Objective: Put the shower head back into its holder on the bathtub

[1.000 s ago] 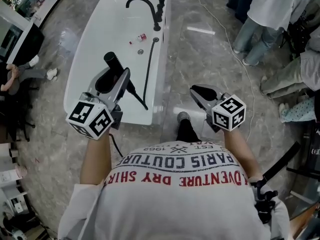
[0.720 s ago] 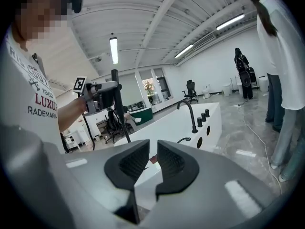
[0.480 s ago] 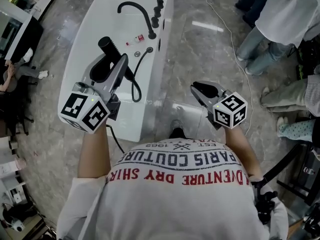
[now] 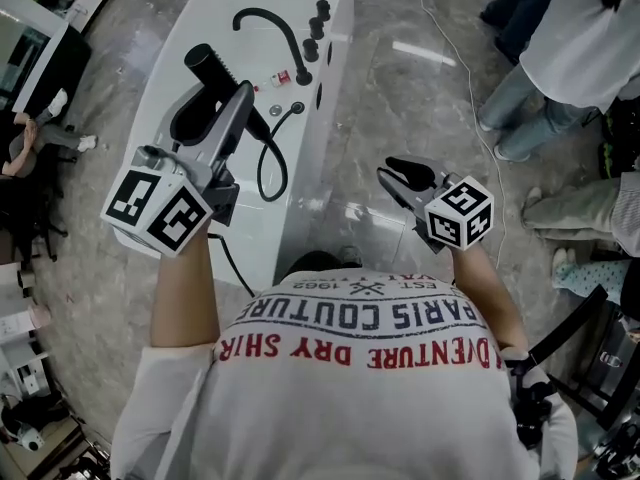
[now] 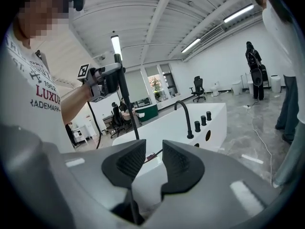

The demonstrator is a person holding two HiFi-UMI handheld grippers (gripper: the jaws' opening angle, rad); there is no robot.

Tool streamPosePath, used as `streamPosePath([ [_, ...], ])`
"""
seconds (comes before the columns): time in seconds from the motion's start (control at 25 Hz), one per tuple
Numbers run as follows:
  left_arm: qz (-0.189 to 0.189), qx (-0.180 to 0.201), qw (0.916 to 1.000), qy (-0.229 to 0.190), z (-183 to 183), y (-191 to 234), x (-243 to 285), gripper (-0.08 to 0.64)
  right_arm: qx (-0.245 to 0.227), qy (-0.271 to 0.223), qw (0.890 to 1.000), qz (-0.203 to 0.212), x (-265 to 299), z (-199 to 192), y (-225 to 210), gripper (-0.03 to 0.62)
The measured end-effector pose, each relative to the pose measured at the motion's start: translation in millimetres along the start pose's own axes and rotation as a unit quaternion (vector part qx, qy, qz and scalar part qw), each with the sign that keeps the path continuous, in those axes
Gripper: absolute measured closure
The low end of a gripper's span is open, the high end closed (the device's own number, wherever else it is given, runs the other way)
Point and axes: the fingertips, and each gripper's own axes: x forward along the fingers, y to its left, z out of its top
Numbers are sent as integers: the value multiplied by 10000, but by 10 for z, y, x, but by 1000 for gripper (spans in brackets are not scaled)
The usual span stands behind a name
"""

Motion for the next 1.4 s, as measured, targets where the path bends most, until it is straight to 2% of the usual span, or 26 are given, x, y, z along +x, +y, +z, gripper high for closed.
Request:
streamPosePath([
  [0.32,-8,-40,9999,-98,50,92,96,419,-382,404,9970,530,527,-51,162,445],
  [0.68,-155,-159,9994,-250,192,397,312,420,-699,944,9845,1304,1457,-191,462,402],
  [0.88,-361,-427,9976,-398,325,609,477,420,-582,1096,9830,1355,1984,-252,405,385],
  [1.08,-499,-485,9962,-515,486,714,567,420,-451,1219,9835,1257,2330,-336,299,382],
  [1.2,-621,-700,9936,-629,574,790,609,420,-360,1303,9822,1301,2495,-415,287,385],
  [1.32,-695,-822,9914,-745,539,768,604,420,-252,1311,9818,1354,2564,-613,336,407],
  [1.4,-634,-707,9927,-740,508,741,546,420,-232,1249,9826,1352,2529,-704,413,464],
])
